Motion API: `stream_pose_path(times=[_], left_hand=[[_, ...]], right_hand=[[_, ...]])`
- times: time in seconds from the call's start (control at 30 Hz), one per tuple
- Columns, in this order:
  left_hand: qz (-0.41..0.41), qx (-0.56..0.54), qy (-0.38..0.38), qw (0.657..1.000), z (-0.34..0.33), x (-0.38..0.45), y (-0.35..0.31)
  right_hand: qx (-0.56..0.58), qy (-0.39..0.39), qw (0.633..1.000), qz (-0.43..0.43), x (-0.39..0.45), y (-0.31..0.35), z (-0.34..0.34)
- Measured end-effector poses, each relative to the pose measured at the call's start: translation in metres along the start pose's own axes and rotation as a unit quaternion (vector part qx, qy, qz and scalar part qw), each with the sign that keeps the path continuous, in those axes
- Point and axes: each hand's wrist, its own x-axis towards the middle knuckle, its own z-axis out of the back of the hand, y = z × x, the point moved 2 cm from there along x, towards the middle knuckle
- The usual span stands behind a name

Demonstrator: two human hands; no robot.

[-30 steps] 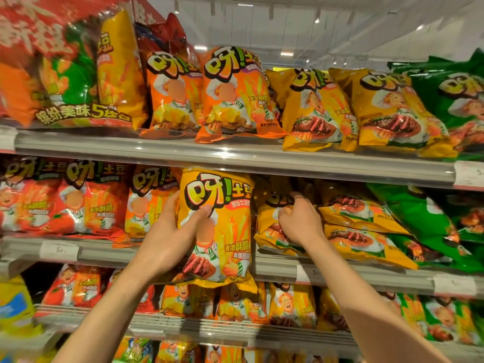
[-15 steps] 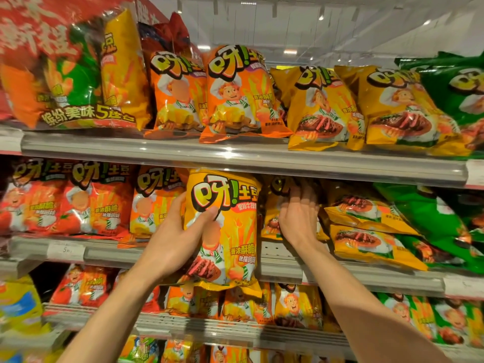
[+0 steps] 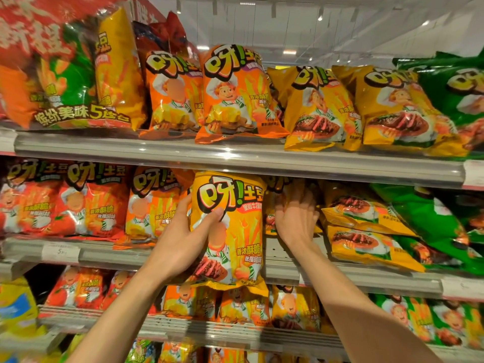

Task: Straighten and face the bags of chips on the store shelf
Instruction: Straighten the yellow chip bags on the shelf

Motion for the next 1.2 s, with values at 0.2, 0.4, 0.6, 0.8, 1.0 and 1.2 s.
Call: stream_pose_path(times=[0.2, 0.4, 0.6, 0.8, 1.0, 1.2], left_hand=[[0.008, -0.006, -0.006, 1.000, -0.001, -0.001, 0.000], [0.000, 0.006, -0.012, 1.000, -0.002, 0.001, 0.002], [-0.009, 0.013, -0.014, 1.000, -0.004, 0.003, 0.002], [-0.014, 0.018, -0.001, 1.000, -0.006, 0.007, 0.014], [-0.048, -0.002, 0.008, 0.999, -0.041, 0.005, 0.007], [-0.060, -0.040, 0.023, 0.997, -0.092, 0.033, -0.011]], right_hand=[[-0.041, 0.014, 0.999, -0.016, 0.007, -0.011, -0.013], [-0.098, 0.049, 0.993, 0.045, 0.008, -0.014, -0.021], [-0.084, 0.089, 0.992, 0.016, 0.011, -0.017, -0.021], [0.124, 0.082, 0.988, 0.029, -0.008, -0.005, 0.012], [0.405, 0.206, 0.890, -0.033, -0.074, 0.005, 0.076], [0.385, 0.151, 0.907, -0.076, -0.056, -0.005, 0.072]])
